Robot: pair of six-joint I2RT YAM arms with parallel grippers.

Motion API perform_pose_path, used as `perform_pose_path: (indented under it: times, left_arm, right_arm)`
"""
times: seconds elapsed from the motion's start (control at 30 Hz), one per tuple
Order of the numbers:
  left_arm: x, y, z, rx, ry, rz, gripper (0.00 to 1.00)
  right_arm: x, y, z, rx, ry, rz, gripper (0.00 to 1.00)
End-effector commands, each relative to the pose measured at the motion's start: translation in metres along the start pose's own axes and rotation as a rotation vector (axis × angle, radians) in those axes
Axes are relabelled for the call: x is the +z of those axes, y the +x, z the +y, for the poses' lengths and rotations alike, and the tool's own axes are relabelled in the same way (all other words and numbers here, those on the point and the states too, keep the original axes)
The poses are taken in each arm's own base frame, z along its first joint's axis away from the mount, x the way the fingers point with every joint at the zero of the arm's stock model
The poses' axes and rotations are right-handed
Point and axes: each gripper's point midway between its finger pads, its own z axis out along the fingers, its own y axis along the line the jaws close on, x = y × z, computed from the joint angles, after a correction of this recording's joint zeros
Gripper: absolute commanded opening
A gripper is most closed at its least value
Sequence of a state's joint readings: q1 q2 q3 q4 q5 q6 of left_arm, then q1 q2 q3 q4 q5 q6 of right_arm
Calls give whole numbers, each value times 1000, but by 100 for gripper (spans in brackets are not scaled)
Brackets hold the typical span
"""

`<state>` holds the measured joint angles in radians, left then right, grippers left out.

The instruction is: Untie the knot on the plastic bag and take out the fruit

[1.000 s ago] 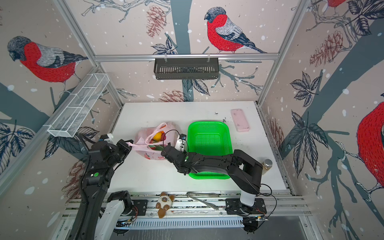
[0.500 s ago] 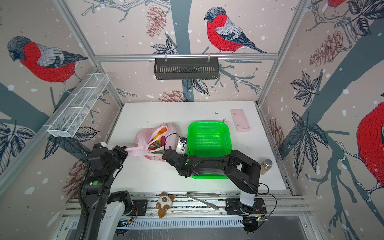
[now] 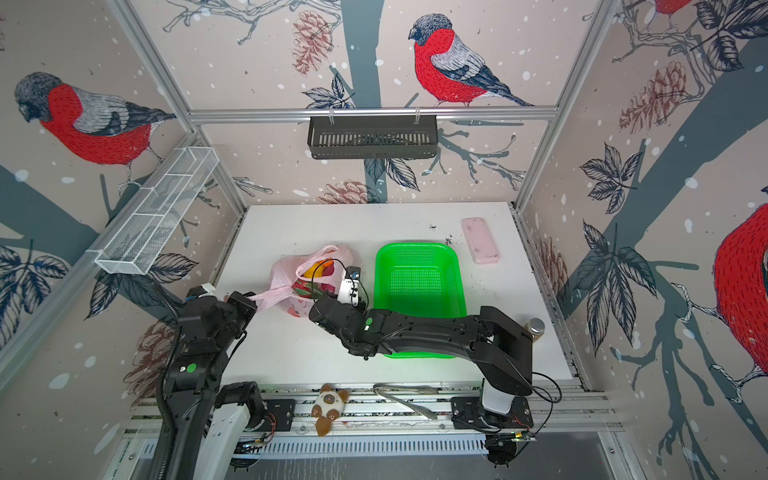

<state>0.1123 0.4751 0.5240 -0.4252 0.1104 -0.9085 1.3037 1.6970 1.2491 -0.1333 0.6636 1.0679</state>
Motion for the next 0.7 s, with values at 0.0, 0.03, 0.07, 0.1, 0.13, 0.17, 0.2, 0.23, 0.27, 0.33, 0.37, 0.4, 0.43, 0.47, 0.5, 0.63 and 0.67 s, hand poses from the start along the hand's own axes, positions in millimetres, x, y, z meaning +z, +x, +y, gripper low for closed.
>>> perform_pose_path:
  times: [0.0,0.03,0.07,0.1,0.13,0.17,0.2,0.23,0.27,0.33,0.37,0.4,0.43,0.47,0.5,0.63,0.67]
  left_arm:
    - [0,-5,-9,20,42,-22,0]
    - [-1,-5,-10,19,45,-24,0]
    - [-1,-6,-12,21,51,-27,0]
    - [-1,-7,-13,23,55,-30,0]
    - [-2,-8,-15,25,62,-34,0]
    - [-2,-8,-17,26,67,-32,0]
    - [-2,-8,-18,28,72,-33,0]
    - [-3,-8,-19,30,77,-34,0]
    - [-3,-8,-20,33,77,-33,0]
    - [-4,-8,-20,36,79,-34,0]
    - [-3,-7,-20,35,79,-32,0]
    - [-3,-7,-20,36,82,-32,0]
    - [-3,-7,-21,38,85,-34,0]
    - [-3,-7,-21,36,87,-32,0]
    - [-4,-7,-22,36,90,-33,0]
    - [-6,-8,-23,34,97,-38,0]
    - [-6,-7,-22,33,98,-39,0]
  right_arm:
    - [-20,-18,4,-89,44,-78,56]
    - [-26,-22,9,-97,43,-94,57]
    - [-32,-27,12,-108,45,-114,58]
    - [-37,-32,16,-119,40,-131,59]
    - [-42,-38,20,-125,32,-146,59]
    - [-47,-45,24,-136,20,-162,59]
    - [-52,-52,29,-149,4,-177,58]
    - [-56,-60,35,-169,-13,-189,56]
    - [-62,-68,44,-192,-40,-202,53]
    - [-72,-84,66,-239,-106,-213,50]
    - [-78,-90,80,-266,-148,-214,48]
    - [-82,-95,95,-295,-201,-200,46]
    - [-83,-97,108,-315,-243,-180,46]
    - [-83,-99,121,-335,-287,-150,46]
    - [-83,-100,135,-353,-330,-127,46]
    - [-60,-87,179,-423,-431,-18,46]
    - [-48,-81,186,-432,-437,11,46]
